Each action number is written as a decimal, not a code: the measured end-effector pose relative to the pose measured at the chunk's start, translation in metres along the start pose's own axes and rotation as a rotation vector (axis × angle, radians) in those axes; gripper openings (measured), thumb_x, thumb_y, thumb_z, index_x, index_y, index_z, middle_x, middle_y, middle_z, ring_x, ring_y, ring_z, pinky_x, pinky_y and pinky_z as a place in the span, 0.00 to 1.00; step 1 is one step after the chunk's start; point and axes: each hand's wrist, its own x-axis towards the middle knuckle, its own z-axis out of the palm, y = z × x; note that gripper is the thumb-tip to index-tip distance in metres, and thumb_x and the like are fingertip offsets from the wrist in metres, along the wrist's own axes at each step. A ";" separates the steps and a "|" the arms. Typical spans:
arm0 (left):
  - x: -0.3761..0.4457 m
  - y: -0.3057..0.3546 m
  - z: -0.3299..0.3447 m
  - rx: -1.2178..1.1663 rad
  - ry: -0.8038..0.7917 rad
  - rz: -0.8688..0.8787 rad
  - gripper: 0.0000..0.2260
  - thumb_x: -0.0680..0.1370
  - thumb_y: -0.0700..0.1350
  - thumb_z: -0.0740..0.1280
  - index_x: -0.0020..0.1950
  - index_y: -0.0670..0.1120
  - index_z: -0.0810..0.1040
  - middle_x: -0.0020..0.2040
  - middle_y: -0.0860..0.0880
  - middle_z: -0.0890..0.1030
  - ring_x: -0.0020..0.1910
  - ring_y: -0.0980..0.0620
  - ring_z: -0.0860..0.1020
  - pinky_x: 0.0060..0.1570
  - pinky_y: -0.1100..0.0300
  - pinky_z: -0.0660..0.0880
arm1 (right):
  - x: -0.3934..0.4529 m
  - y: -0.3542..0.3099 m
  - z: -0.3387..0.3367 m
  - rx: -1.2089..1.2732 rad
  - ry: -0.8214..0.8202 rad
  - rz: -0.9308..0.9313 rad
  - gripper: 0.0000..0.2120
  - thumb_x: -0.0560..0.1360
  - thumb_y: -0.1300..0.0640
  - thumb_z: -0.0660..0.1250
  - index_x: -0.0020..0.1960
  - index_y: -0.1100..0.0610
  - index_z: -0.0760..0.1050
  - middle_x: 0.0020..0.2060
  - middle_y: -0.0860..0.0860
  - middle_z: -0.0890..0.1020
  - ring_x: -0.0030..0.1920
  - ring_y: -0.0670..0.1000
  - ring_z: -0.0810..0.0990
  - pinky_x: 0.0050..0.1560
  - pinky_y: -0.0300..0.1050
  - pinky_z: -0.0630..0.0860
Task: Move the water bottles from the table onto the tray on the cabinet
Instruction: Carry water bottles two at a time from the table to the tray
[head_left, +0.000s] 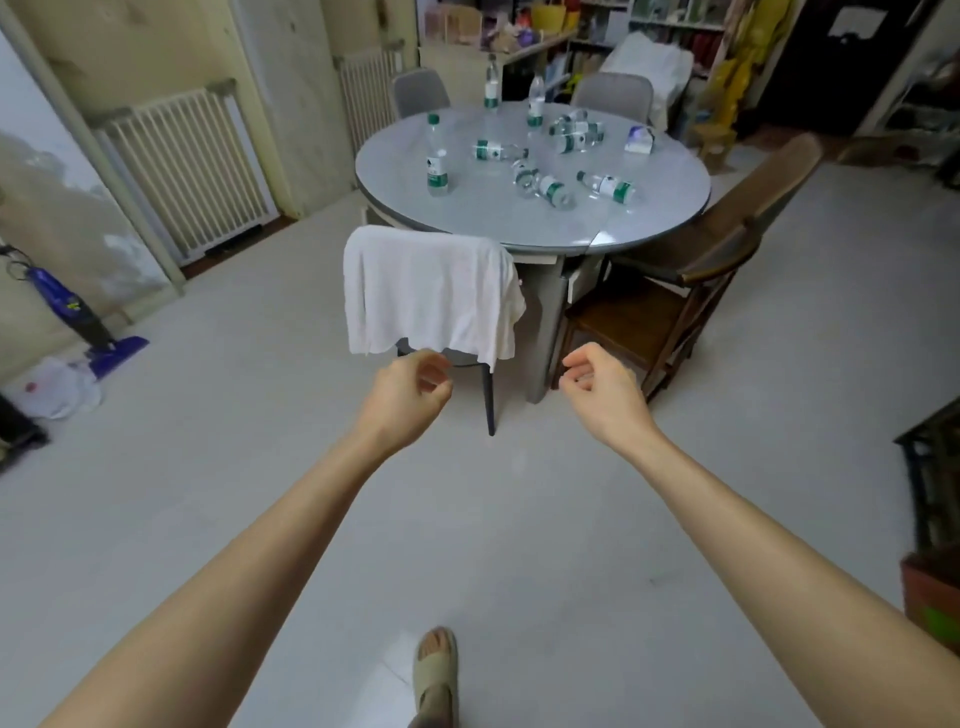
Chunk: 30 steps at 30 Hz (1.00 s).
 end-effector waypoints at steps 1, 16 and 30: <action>0.026 -0.001 0.001 -0.004 -0.020 0.006 0.10 0.77 0.41 0.65 0.57 0.45 0.79 0.48 0.52 0.80 0.47 0.52 0.80 0.49 0.60 0.75 | 0.021 0.002 0.003 0.006 0.016 0.029 0.09 0.76 0.59 0.64 0.55 0.58 0.74 0.44 0.50 0.78 0.40 0.48 0.75 0.45 0.40 0.71; 0.390 0.052 0.116 0.090 -0.352 0.153 0.11 0.77 0.42 0.65 0.59 0.44 0.78 0.48 0.51 0.82 0.49 0.52 0.80 0.50 0.62 0.73 | 0.313 0.089 -0.034 -0.003 0.142 0.265 0.09 0.77 0.59 0.64 0.57 0.57 0.74 0.43 0.48 0.78 0.48 0.50 0.78 0.50 0.44 0.77; 0.656 0.047 0.199 0.080 -0.246 -0.136 0.12 0.77 0.43 0.67 0.59 0.43 0.79 0.52 0.47 0.83 0.52 0.47 0.80 0.54 0.57 0.75 | 0.642 0.160 -0.038 -0.026 -0.124 0.201 0.12 0.77 0.59 0.63 0.60 0.59 0.72 0.53 0.54 0.79 0.51 0.53 0.77 0.51 0.47 0.76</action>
